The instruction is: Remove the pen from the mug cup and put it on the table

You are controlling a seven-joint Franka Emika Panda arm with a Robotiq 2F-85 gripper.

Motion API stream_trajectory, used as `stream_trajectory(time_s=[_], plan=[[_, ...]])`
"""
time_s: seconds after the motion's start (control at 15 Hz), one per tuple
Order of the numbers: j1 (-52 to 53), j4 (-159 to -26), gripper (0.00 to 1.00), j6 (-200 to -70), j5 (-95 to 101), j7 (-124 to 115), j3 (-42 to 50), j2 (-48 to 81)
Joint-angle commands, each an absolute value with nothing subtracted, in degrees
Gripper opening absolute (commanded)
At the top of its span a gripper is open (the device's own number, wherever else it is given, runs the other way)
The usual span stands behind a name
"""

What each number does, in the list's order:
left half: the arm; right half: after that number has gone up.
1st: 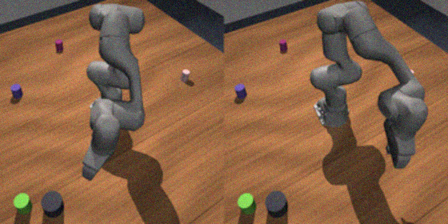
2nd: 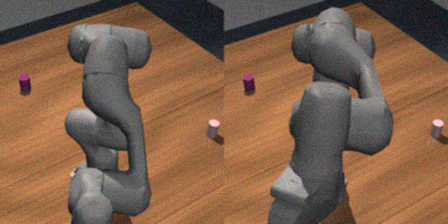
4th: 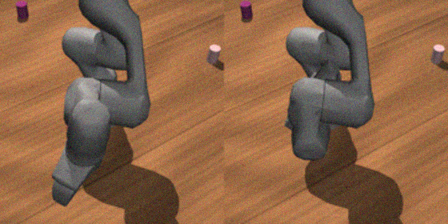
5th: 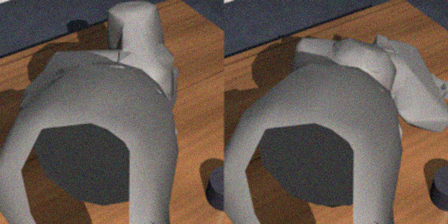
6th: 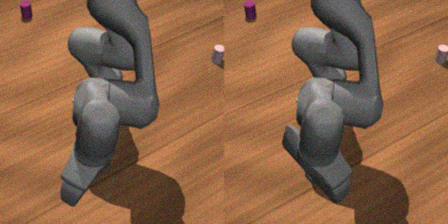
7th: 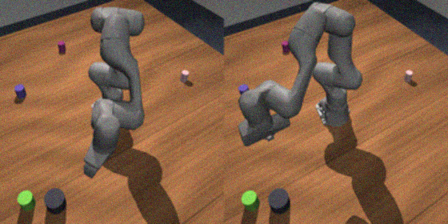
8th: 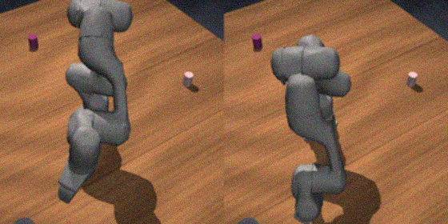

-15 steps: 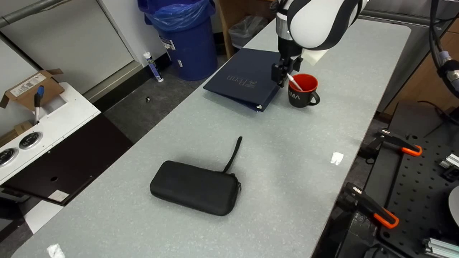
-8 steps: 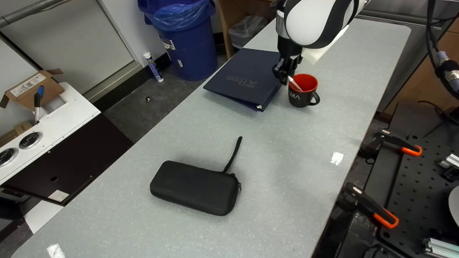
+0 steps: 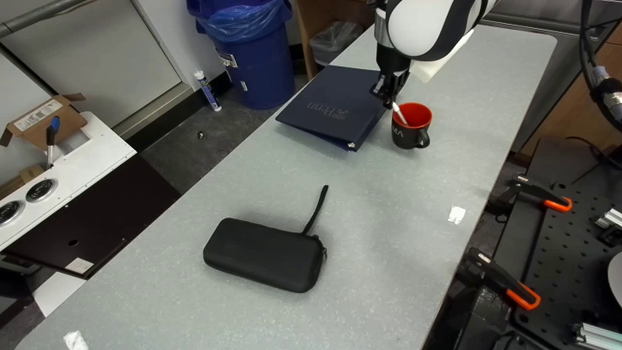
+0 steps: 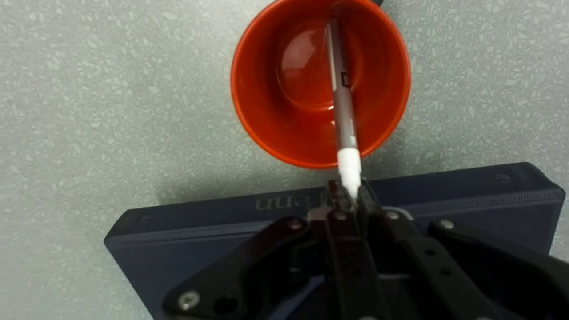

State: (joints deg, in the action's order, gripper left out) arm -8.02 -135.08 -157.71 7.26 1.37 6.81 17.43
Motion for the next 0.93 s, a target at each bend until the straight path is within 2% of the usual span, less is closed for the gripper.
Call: stream_trajectory(time_s=[0.0,0.53,0.67,0.87], plan=[[-7.4,-140.88,0.02,-155.62,8.11,2.87,7.85,8.66],[-5.87,-152.99,0.02,-153.95,8.8,6.26,4.99,-14.06],[-2.85,-152.4,0.02,-152.62,5.73,8.0,3.36,-13.46],[0.76,-148.51,0.02,-151.6,5.22,7.22,0.44,-4.53]])
